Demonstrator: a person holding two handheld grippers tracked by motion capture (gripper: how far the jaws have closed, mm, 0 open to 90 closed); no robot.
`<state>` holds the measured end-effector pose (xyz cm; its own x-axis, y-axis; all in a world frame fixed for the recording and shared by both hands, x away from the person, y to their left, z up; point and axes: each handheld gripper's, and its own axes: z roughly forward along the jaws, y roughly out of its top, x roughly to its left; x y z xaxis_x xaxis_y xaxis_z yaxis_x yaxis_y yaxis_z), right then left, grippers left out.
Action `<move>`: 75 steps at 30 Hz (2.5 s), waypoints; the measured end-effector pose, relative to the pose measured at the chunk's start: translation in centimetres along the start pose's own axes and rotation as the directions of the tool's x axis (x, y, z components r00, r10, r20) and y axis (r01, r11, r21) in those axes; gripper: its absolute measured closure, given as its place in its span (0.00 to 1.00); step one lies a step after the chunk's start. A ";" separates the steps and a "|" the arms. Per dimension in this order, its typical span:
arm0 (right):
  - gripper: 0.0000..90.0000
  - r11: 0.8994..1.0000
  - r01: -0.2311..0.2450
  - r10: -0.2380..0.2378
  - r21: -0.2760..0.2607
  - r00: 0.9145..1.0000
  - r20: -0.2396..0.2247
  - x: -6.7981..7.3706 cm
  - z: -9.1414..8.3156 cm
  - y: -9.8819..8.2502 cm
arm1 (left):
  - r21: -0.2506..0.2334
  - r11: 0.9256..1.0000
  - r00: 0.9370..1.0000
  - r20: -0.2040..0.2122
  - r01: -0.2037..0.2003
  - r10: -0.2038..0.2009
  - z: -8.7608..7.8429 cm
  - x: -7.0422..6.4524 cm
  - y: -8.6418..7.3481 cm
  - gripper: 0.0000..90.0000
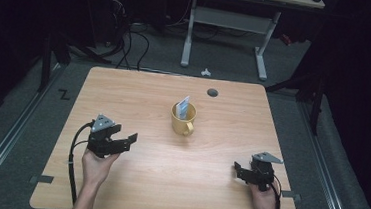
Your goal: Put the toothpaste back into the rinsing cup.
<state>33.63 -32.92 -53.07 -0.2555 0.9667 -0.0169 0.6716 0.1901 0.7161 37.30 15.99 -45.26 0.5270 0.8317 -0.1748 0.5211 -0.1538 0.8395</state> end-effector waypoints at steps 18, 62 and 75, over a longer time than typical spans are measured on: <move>0.26 1.000 0.000 0.000 0.000 1.000 0.001 0.0 0.0 0.0 | 0.017 0.999 0.999 -0.009 0.031 -0.031 0.4 0.3 -1.6 0.31; 0.26 1.000 -0.001 0.001 0.002 1.000 0.001 0.0 0.0 0.0 | 0.142 0.990 0.994 -0.108 0.018 -0.002 4.3 -0.5 -5.8 0.30; 0.26 1.000 0.000 0.000 0.001 1.000 0.000 0.0 0.0 0.0 | 0.160 0.987 0.987 -0.150 -0.026 0.051 5.1 -1.1 -6.2 0.30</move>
<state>33.60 -32.90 -53.06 -0.2551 0.9668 -0.0172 0.6724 0.1901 0.7154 36.96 13.33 -52.94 0.4461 0.8934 -0.0529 0.6080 -0.2592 0.7504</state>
